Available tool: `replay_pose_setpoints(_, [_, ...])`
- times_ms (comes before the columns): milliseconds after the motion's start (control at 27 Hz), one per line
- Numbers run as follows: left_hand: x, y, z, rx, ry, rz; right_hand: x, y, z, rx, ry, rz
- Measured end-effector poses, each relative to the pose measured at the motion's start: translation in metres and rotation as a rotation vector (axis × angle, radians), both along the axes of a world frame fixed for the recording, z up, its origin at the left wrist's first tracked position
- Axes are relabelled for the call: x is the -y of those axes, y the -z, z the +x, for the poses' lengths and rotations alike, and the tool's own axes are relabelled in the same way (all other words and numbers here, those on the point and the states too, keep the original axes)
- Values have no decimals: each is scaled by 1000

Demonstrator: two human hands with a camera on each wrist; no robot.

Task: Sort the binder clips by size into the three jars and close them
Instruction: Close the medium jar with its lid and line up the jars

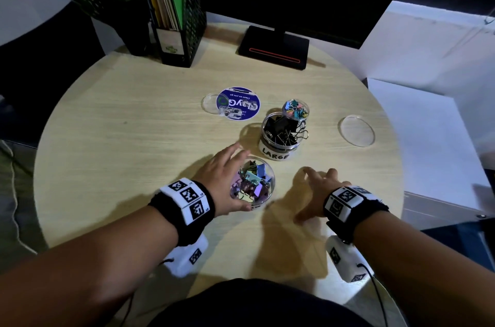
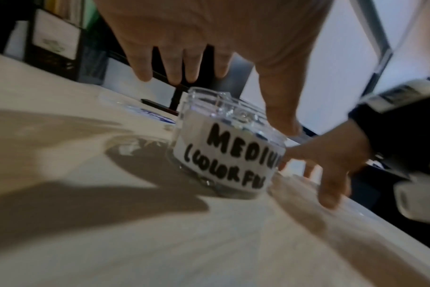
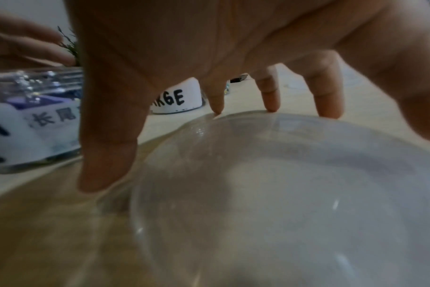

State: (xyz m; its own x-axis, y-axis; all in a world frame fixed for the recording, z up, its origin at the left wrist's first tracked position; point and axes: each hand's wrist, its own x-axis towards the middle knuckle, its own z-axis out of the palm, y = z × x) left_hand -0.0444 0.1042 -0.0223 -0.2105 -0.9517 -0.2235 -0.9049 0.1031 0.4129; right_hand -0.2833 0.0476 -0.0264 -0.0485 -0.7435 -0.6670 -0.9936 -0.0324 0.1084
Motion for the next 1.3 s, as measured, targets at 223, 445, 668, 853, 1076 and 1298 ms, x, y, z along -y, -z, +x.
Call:
replay_pose_setpoints(223, [7,-10,-5,64,-30,52,-28,-4,4,42,-1,-100])
replay_pose_setpoints(445, [6,-6,-6,-60,-96,58,-33,-46,45,469,-192,-294])
replay_pose_setpoints(668, [4,10,2,-230,-187,106,-23,-44,86,391,-423,-253])
replay_pose_setpoints(853, [-1,22,24,-57,-151,121,-14,-32,91,326,-530,-202])
replay_pose_setpoints(1076, [-4,28,22,42,-134,131,-16,-25,103,311,-588,-228])
replay_pose_setpoints(1298, [-2,26,20,32,-99,174,-17,-22,97,359,-522,-191])
